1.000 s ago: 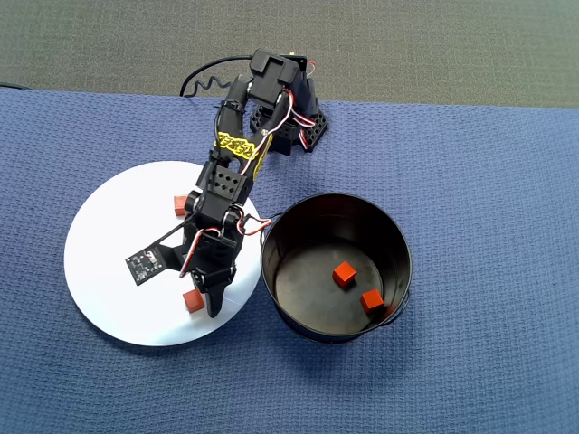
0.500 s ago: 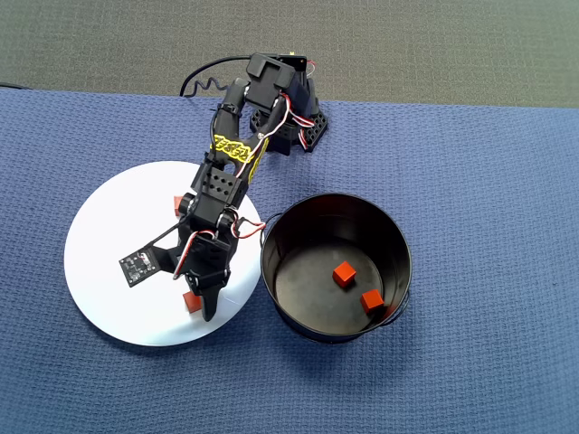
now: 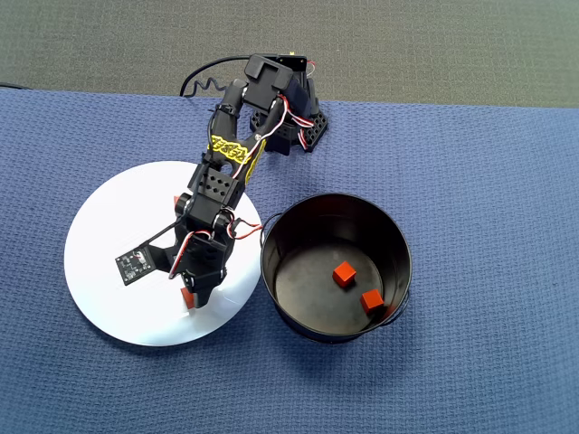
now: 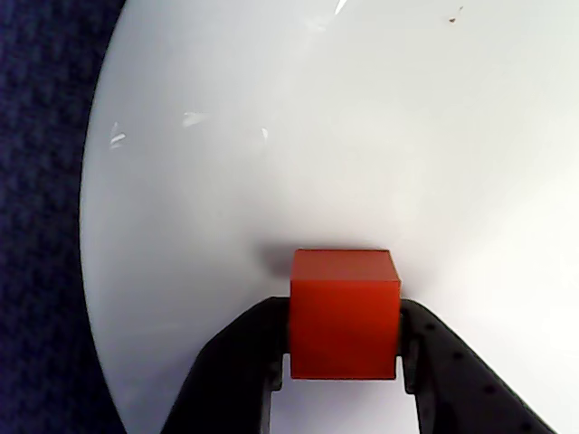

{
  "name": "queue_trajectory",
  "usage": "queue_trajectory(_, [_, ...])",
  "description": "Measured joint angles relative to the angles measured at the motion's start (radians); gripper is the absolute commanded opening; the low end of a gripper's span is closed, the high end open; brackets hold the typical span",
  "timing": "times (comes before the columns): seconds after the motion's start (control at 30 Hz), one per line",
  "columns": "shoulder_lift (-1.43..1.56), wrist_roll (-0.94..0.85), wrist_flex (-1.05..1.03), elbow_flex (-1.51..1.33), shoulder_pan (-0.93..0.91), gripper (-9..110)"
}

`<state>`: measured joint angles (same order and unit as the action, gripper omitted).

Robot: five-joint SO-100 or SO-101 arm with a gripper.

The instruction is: Pick up the red cubes from the white plate and place them in the black recipient

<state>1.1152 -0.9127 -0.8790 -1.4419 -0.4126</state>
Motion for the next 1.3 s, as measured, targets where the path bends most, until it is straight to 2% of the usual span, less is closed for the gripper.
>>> queue_trajectory(0.2, [0.071, 0.103, -0.046, 0.000, 0.000, 0])
queue_trajectory(0.47, [0.540, 0.383, -0.225, -0.098, -0.008, 0])
queue_trajectory(0.7, [0.910, 0.546, -0.328, -0.278, 0.256, 0])
queue_trajectory(0.73, [0.937, 0.561, -0.328, -0.307, 0.311, 5])
queue_trajectory(0.8, [0.974, 0.578, -0.328, -0.364, 0.422, 40])
queue_trajectory(0.83, [0.983, 0.577, -0.324, -0.394, 0.474, 46])
queue_trajectory(0.9, [0.988, 0.537, -0.322, -0.453, 0.571, 49])
queue_trajectory(0.97, [0.989, 0.486, -0.322, -0.471, 0.626, 49])
queue_trajectory(1.07, [0.992, 0.443, -0.334, -0.466, 0.592, 48])
queue_trajectory(1.17, [0.992, 0.362, -0.367, -0.426, 0.471, 43])
queue_trajectory(1.27, [0.982, 0.287, -0.368, -0.402, 0.290, 27])
queue_trajectory(1.3, [0.973, 0.284, -0.351, -0.402, 0.222, 26])
